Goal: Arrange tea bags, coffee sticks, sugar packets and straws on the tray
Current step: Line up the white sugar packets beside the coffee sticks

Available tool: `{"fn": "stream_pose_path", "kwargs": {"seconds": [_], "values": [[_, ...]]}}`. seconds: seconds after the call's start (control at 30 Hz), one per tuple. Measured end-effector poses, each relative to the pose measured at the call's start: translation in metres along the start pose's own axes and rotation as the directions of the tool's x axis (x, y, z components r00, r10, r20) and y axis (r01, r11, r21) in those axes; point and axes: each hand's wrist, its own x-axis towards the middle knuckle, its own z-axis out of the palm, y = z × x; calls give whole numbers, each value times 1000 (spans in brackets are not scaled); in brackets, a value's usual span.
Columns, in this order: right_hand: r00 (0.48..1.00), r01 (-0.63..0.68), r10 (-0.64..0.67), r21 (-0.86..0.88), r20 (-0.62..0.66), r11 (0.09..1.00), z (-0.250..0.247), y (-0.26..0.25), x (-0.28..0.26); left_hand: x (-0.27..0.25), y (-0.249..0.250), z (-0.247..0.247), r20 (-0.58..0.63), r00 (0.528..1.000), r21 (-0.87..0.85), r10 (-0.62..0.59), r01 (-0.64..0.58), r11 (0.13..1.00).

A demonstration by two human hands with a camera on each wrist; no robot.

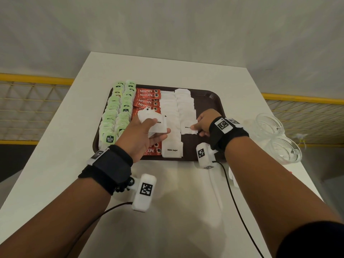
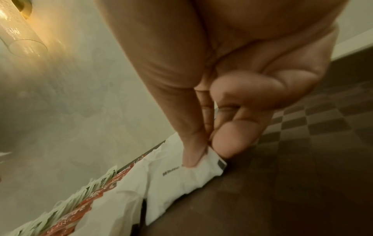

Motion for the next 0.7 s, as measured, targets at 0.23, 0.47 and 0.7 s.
{"fn": "stream_pose_path", "kwargs": {"seconds": [0.23, 0.47, 0.7], "values": [[999, 3, 2, 127, -39, 992, -2, 8, 1, 1, -3, 0, 6, 998, -18, -58, 58, 998], [974, 221, -228, 244, -1, 944, -13, -15, -44, 3, -7, 8, 19, 999, 85, 27, -29, 996], [932, 334, -360, 282, 47, 899, -3, -22, -64, 2, -10, 18, 48, 991, 248, 122, -130, 960]]}}
